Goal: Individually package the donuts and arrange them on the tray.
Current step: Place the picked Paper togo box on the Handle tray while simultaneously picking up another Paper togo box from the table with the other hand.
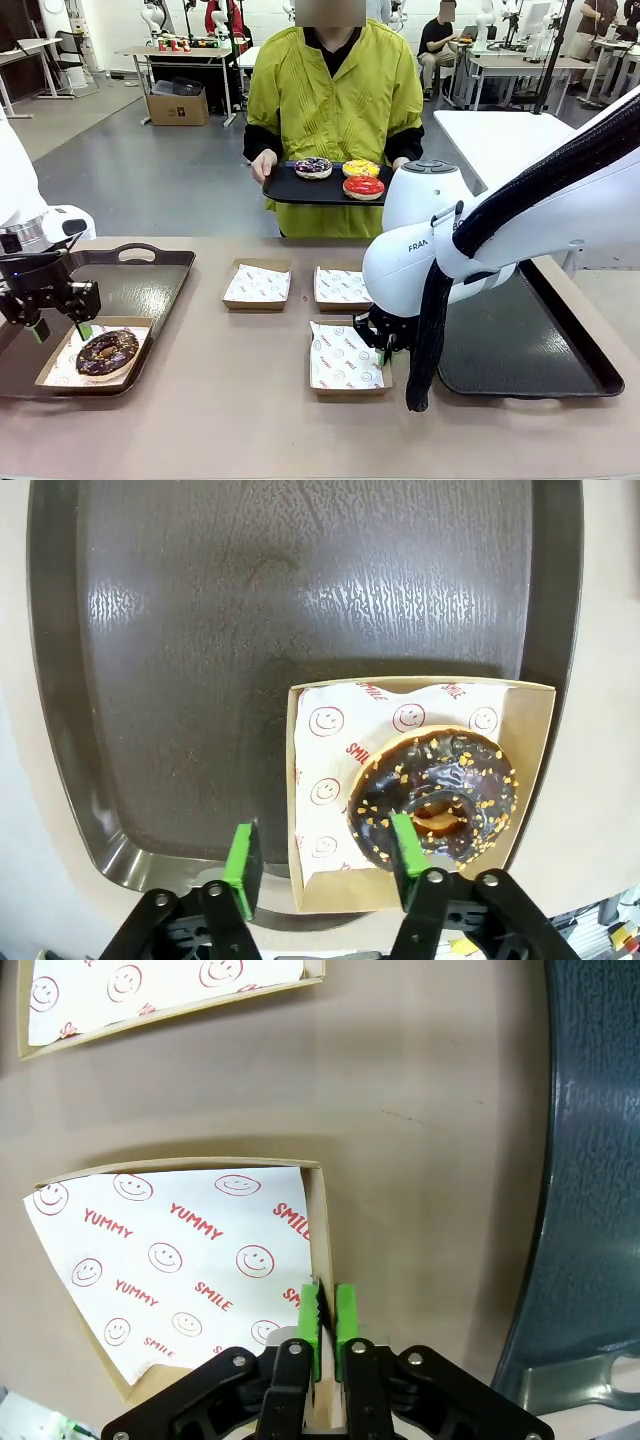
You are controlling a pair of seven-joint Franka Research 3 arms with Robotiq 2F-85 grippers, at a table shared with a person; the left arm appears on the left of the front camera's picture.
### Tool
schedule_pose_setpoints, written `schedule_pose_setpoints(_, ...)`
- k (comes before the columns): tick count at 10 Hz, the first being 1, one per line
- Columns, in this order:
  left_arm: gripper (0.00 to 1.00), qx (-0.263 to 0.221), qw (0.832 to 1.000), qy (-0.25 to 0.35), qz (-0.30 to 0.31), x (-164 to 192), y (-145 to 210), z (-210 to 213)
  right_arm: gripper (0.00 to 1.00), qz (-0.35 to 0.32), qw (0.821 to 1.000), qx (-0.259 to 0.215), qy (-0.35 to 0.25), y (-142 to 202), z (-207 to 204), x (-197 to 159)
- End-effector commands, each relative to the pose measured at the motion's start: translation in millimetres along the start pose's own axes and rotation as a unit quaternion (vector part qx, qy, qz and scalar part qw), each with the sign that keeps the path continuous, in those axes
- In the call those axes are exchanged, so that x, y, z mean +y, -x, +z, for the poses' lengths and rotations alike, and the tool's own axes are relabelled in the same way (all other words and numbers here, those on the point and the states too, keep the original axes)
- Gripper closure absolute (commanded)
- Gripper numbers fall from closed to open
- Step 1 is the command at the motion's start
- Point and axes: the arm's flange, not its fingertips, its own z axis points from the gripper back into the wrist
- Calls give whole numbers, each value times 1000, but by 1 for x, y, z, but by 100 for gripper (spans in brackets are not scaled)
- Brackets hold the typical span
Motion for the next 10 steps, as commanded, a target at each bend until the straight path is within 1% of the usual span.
schedule_pose_setpoints(1,0,-4,1000,0,-5,4,-3,-1,100,-15,1000,-10,0,1,-6,3)
schedule_pose_setpoints(2,0,-5,1000,4,-6,4,-2,0,100,-18,1000,-10,0,1,-6,3)
schedule_pose_setpoints(3,13,-5,1000,7,-7,5,-1,0,100,-19,1000,-10,0,1,-5,4)
schedule_pose_setpoints(4,4,-10,1000,15,-5,6,1,1,100,-21,1000,-9,-1,3,-3,5)
schedule_pose_setpoints(5,4,-10,999,41,-8,9,4,6,100,-25,1000,-1,-4,8,8,8)
schedule_pose_setpoints(6,4,-13,994,106,-20,20,11,17,100,-16,1000,-6,-10,15,29,14)
schedule_pose_setpoints(7,4,-23,980,194,-30,40,19,32,100,-5,1000,-13,-11,24,60,16)
schedule_pose_setpoints(8,4,-30,956,291,-20,69,28,48,100,-10,1000,-19,-8,29,96,15)
schedule_pose_setpoints(9,4,-40,934,354,-23,96,34,59,100,-14,999,-35,-3,29,125,14)
schedule_pose_setpoints(10,4,-55,909,414,-17,123,39,64,100,-20,999,-50,0,24,153,13)
